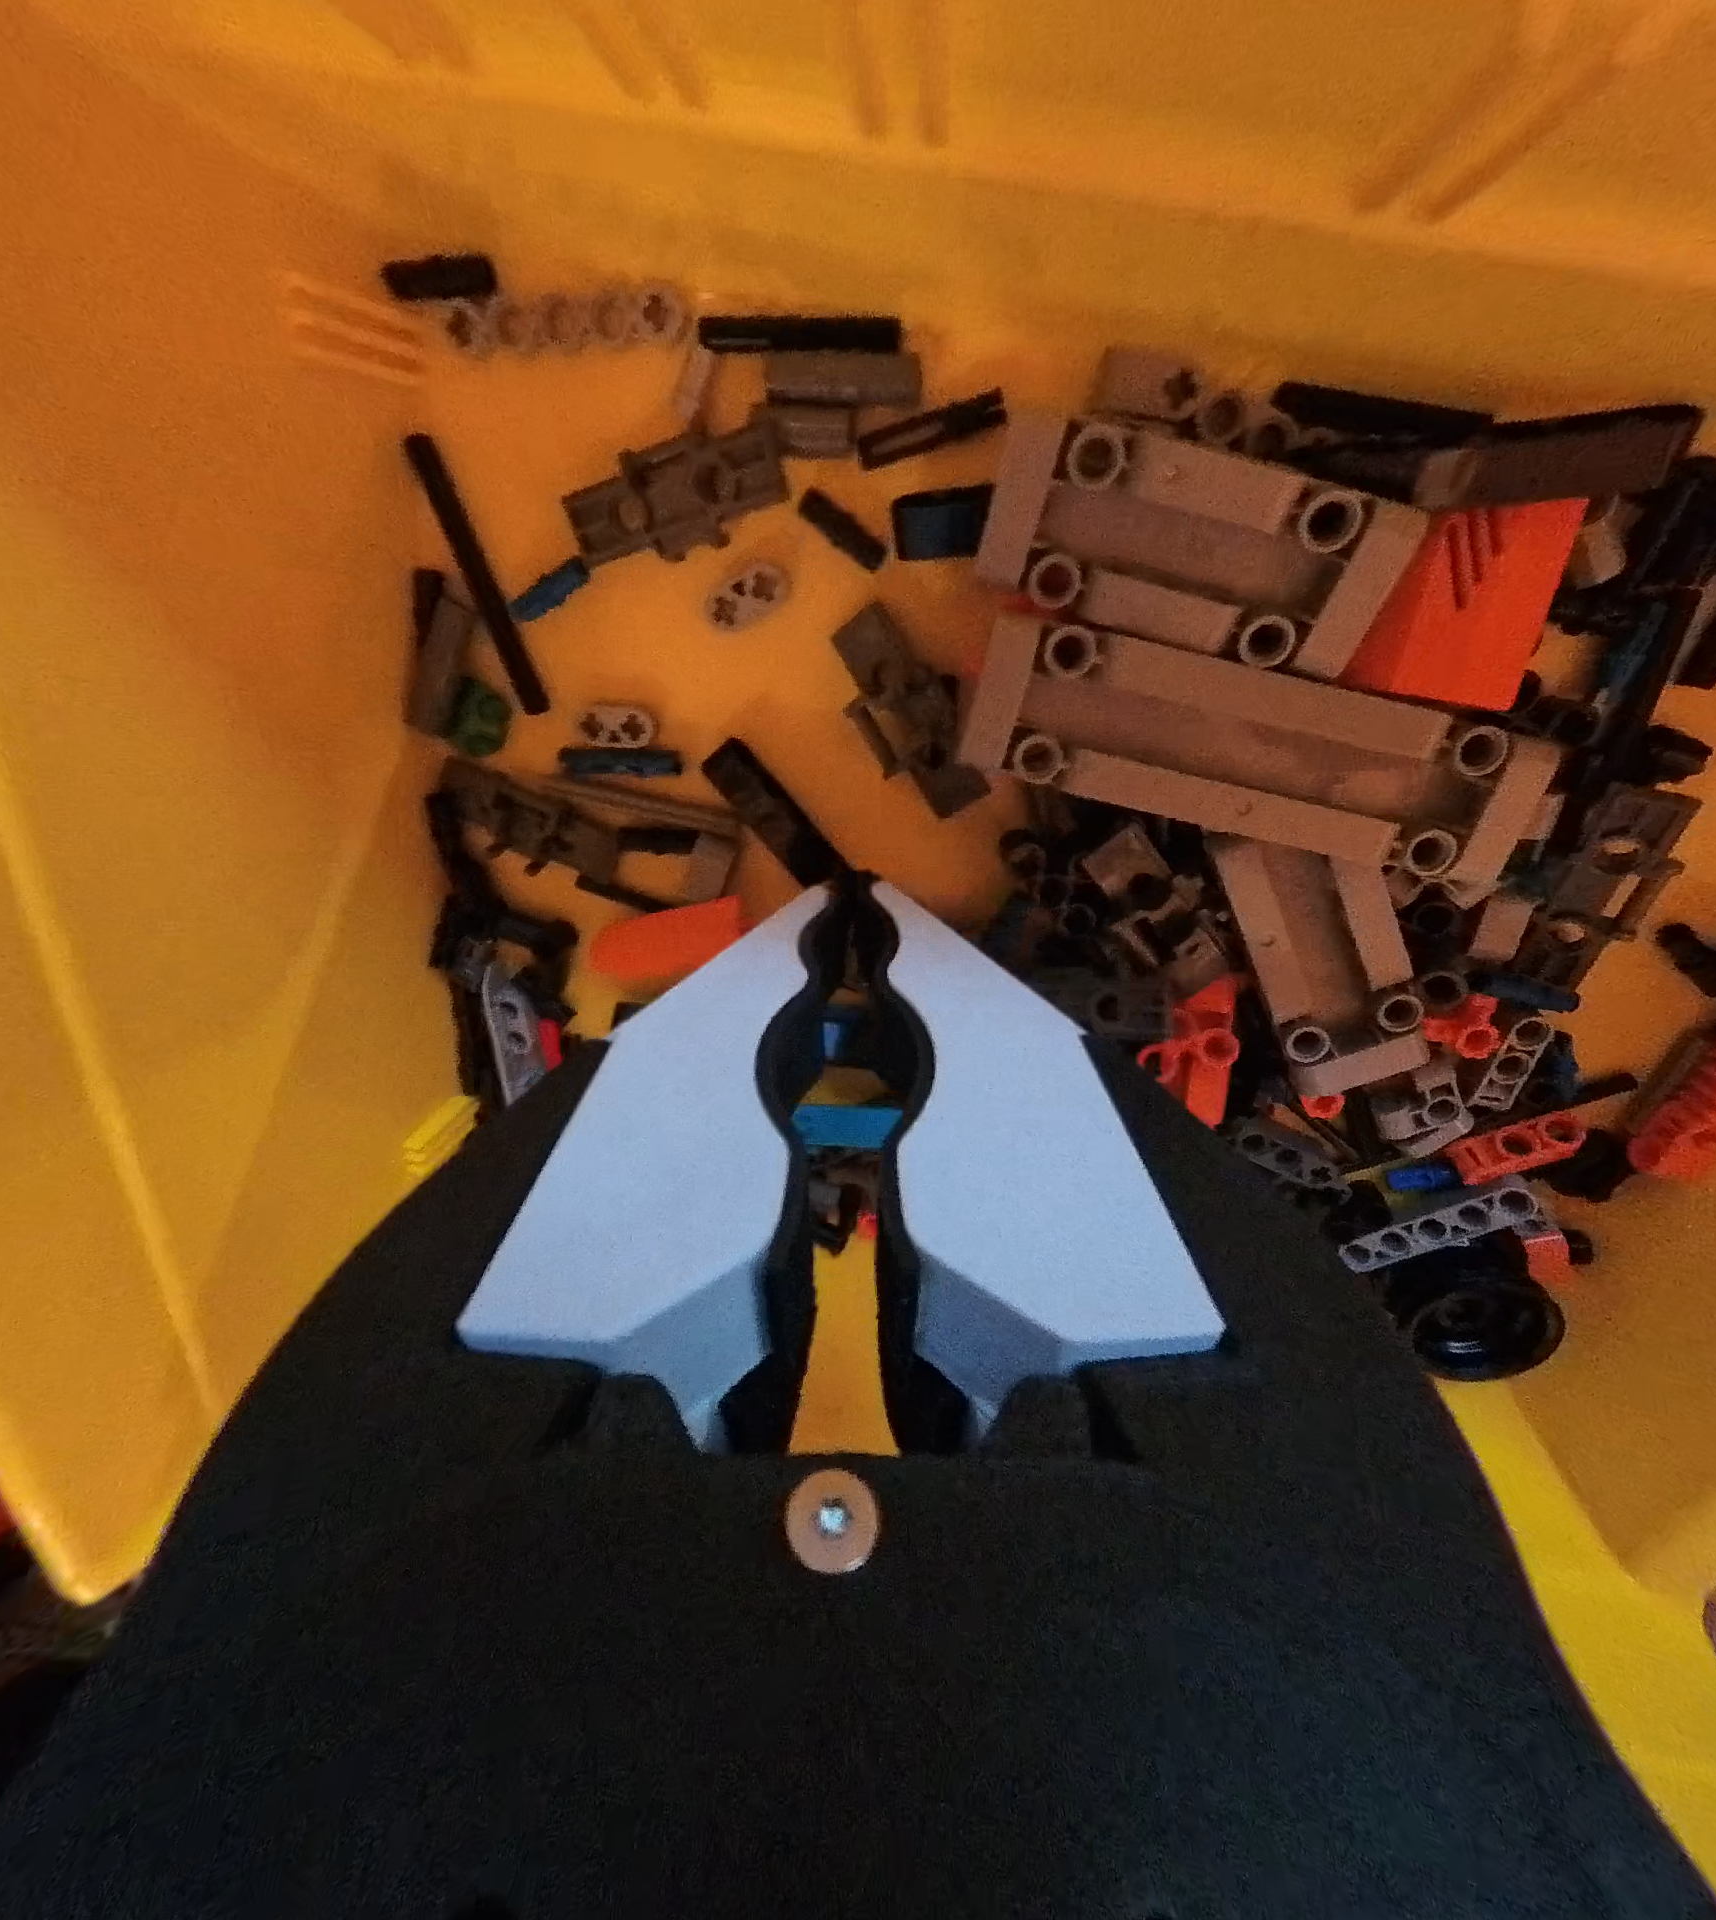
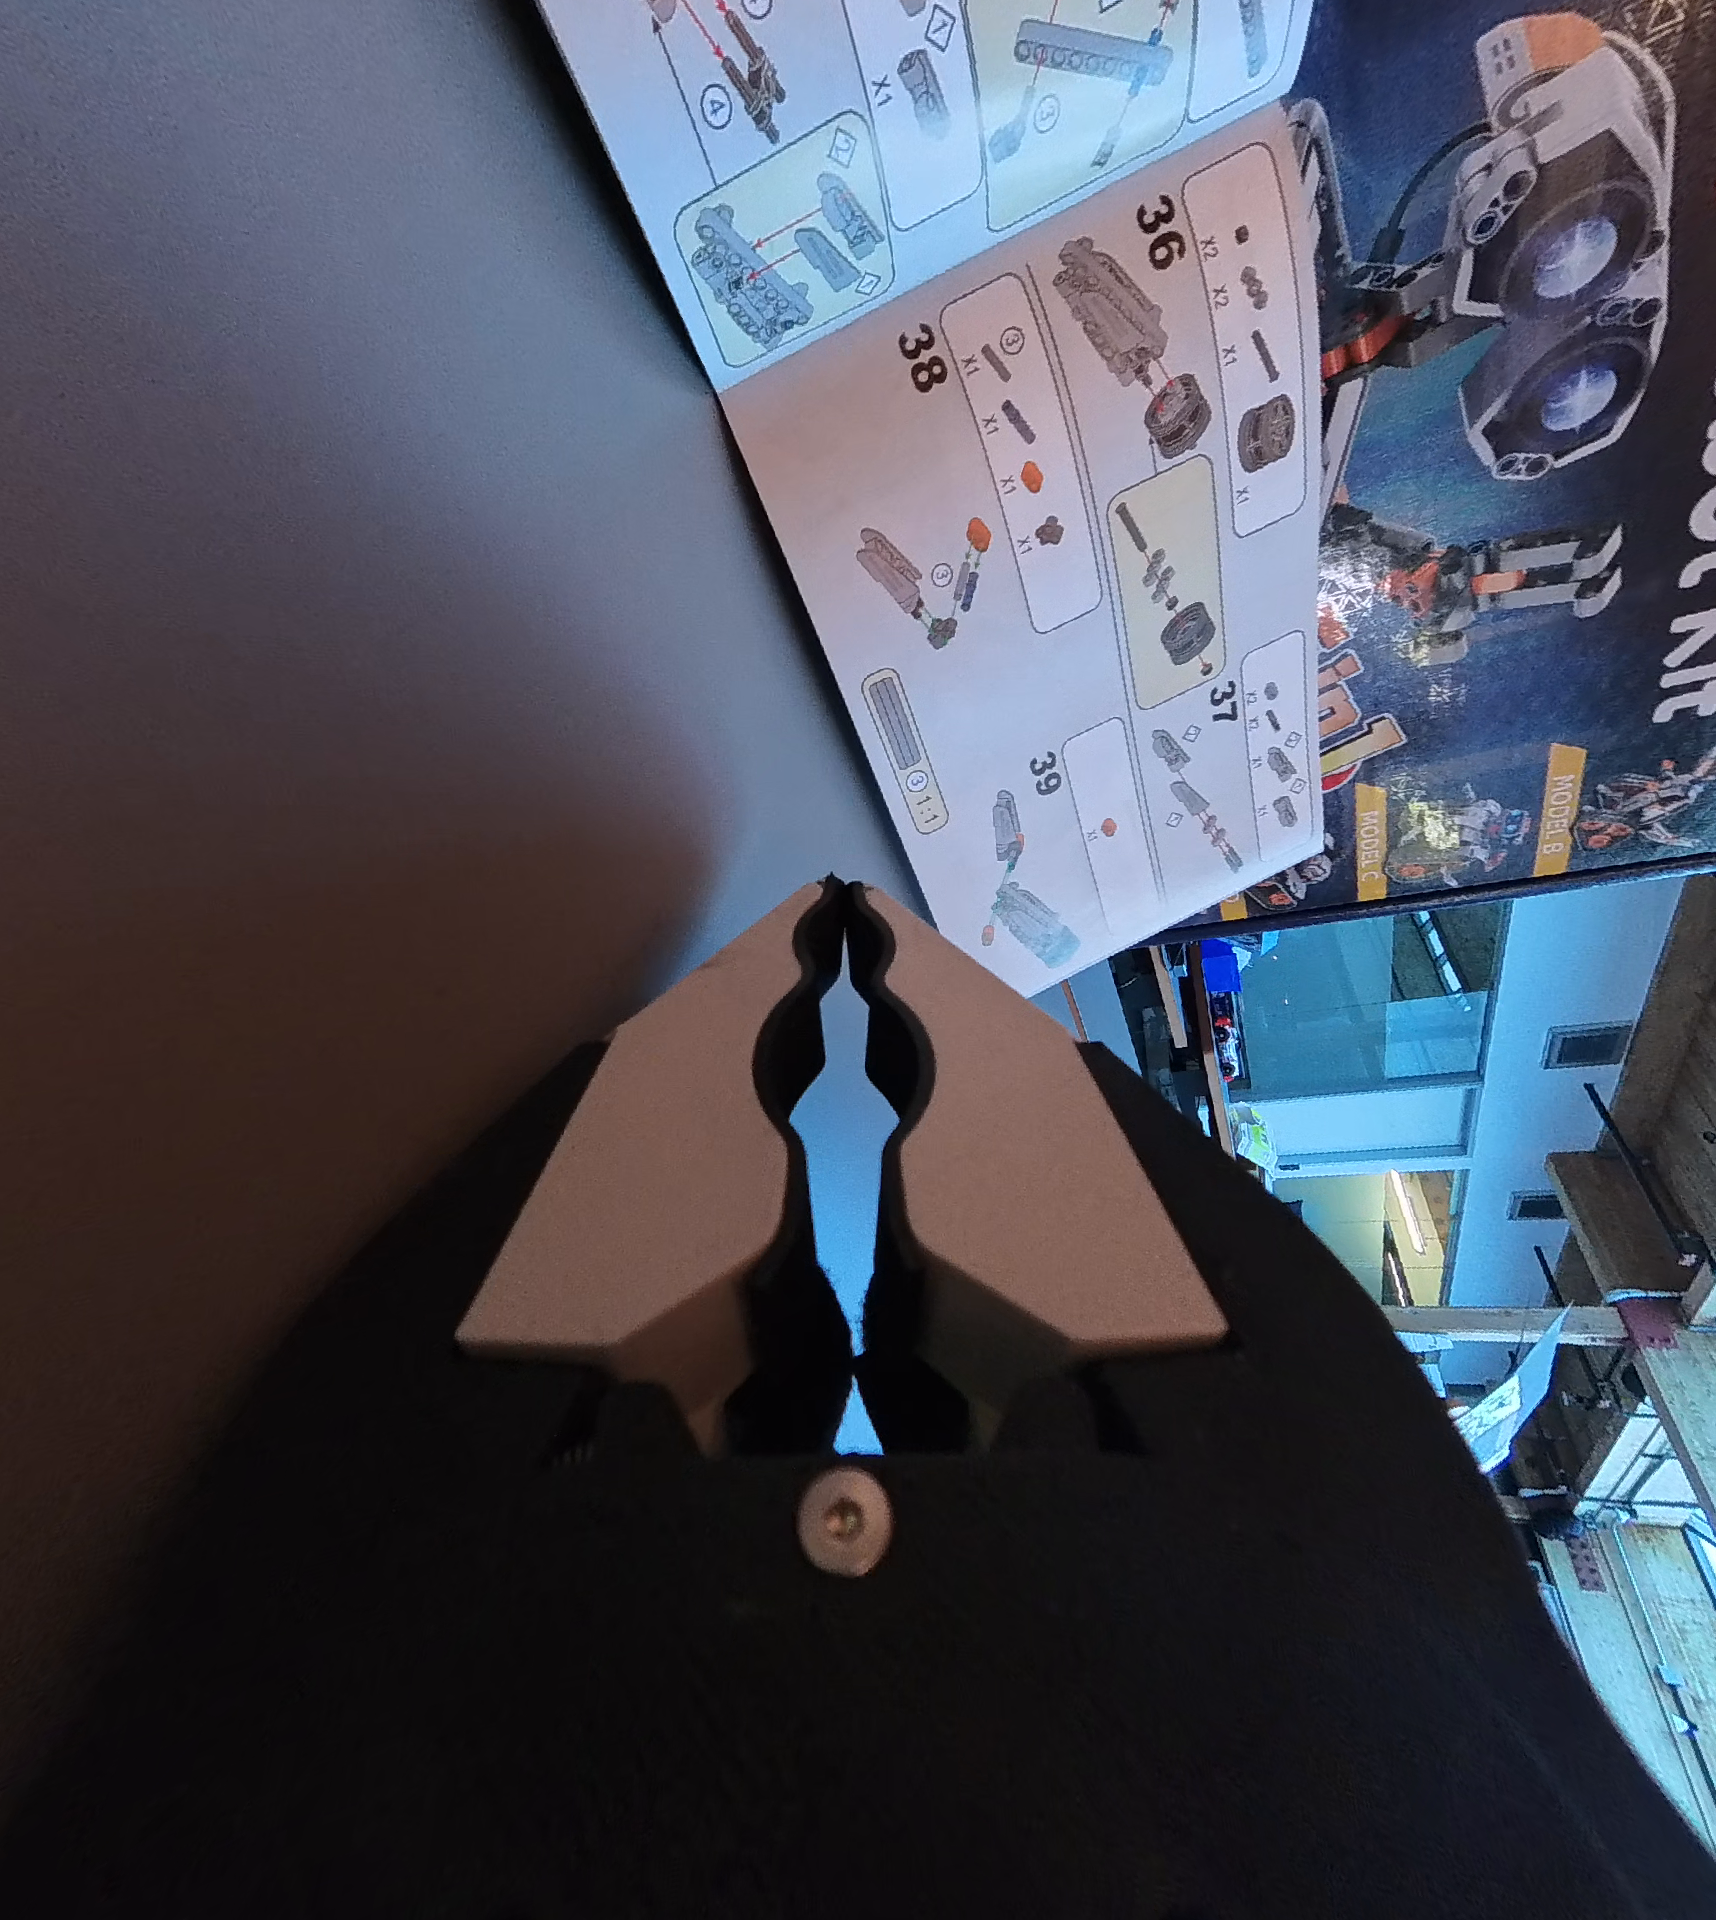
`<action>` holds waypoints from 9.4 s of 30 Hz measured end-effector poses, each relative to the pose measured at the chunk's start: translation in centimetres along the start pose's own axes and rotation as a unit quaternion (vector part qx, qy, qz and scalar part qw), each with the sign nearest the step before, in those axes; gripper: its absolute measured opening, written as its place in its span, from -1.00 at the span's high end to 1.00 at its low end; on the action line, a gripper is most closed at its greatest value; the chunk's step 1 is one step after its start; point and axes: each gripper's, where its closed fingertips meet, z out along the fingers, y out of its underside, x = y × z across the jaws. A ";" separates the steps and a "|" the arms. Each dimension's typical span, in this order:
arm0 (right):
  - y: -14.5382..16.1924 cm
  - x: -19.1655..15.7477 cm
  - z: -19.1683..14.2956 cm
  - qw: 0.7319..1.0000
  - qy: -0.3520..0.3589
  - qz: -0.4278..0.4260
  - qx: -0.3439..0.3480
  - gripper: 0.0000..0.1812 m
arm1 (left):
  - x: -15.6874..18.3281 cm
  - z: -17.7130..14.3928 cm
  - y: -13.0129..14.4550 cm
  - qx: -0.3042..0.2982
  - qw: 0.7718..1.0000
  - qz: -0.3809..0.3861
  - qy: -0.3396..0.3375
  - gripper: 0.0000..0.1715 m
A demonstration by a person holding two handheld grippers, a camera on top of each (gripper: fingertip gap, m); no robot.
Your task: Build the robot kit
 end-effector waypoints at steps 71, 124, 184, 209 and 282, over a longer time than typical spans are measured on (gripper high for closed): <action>0.0 0.0 0.0 1.000 0.001 0.000 0.000 1.00 | 6.7 0.5 -1.5 0.021 0.978 -0.210 -0.011 0.30; -0.2 0.0 0.4 1.000 -0.003 0.000 0.005 1.00 | 8.2 -0.3 -3.0 -0.124 0.824 -0.488 0.260 0.43; -0.2 0.0 0.4 1.000 -0.002 0.000 0.005 1.00 | 12.5 -0.7 0.6 -0.282 0.819 -0.451 0.214 0.16; -0.2 0.0 0.4 1.000 -0.002 -0.001 0.006 1.00 | 8.9 -2.0 1.2 -0.208 0.845 -0.465 0.164 0.95; -0.2 0.0 0.4 1.000 -0.001 -0.001 0.006 1.00 | 5.0 -11.3 7.7 -0.122 0.811 -0.563 -0.103 0.28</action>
